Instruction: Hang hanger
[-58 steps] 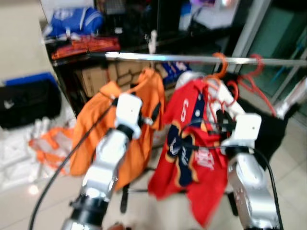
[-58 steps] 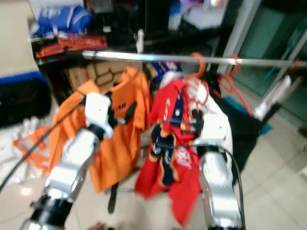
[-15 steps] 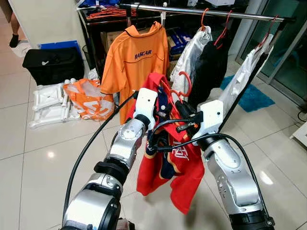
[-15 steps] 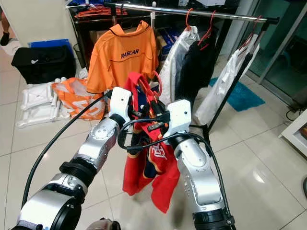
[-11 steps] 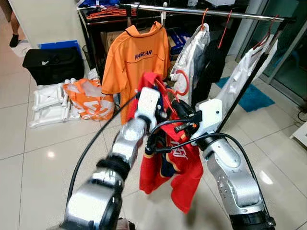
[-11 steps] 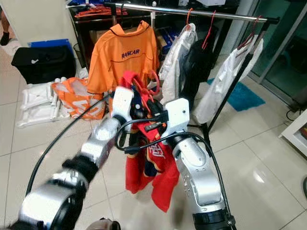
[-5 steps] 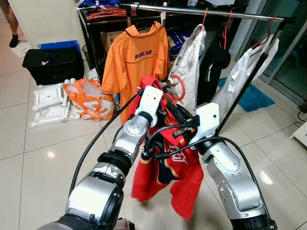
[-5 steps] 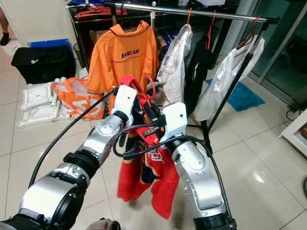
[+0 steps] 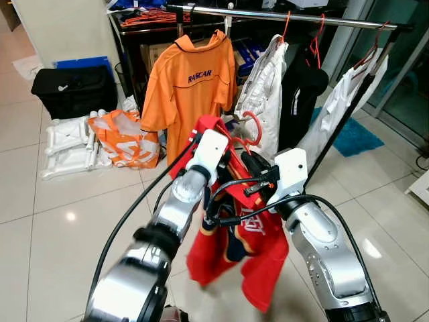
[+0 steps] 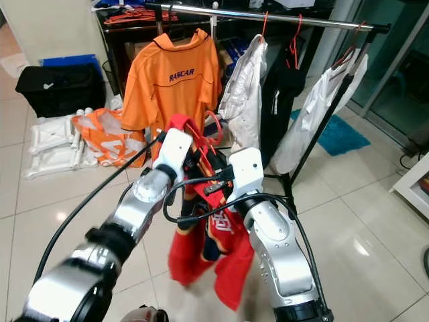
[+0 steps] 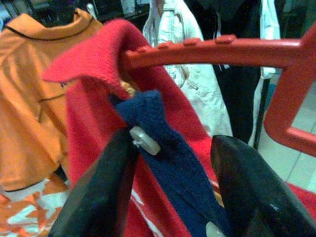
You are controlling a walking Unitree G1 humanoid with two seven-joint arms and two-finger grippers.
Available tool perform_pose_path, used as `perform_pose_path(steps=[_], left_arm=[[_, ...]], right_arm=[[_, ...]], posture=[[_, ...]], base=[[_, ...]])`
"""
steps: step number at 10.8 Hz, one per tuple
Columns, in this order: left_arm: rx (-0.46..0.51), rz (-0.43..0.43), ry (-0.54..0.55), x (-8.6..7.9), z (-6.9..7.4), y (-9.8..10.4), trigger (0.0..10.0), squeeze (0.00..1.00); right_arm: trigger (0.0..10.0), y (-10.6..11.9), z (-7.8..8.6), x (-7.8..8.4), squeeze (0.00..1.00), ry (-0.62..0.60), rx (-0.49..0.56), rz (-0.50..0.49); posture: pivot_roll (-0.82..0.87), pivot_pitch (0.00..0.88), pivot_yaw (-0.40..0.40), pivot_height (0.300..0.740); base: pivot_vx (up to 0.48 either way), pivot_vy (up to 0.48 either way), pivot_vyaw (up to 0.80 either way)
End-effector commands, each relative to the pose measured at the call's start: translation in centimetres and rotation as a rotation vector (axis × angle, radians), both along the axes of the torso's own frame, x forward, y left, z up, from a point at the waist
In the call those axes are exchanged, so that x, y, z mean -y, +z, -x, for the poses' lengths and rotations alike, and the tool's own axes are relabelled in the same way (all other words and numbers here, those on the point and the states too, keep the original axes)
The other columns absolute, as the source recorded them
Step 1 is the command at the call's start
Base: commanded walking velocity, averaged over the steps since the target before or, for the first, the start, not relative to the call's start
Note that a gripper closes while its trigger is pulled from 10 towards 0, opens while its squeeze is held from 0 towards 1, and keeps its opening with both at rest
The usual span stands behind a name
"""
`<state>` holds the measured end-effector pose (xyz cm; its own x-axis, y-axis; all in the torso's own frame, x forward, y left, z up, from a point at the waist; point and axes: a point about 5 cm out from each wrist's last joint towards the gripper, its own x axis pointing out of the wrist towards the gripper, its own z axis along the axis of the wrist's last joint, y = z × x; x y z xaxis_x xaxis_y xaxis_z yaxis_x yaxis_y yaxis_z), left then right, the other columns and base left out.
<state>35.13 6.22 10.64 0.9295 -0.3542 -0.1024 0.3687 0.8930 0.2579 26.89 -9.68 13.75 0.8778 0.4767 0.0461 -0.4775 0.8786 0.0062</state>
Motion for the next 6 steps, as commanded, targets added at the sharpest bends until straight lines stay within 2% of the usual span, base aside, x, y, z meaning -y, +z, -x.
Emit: perform_pose_path(steps=[1,4,6], left_arm=[[0.019,-0.028,0.009,-0.4,0.1,0.5,0.0,0.00],[-0.035,-0.065,0.042,-1.8,1.4,-0.7,0.0,0.00],[-0.006,-0.063,0.030,-2.5,2.3,0.3,0.0,0.00]], right_arm=[[0.0,0.3,-0.2,0.3,0.00,-0.020,0.011,0.006],[0.0,-0.1,-0.4,0.4,0.00,-0.027,0.001,0.020],[0.0,-0.4,-0.6,0.6,0.00,-0.034,-0.005,0.038]], posture=[[-0.02,0.000,0.014,0.740],[-0.01,0.000,0.009,0.740],[0.00,0.000,0.007,0.740]], base=[[0.000,0.000,0.00],[0.000,0.000,0.00],[0.000,0.000,0.00]])
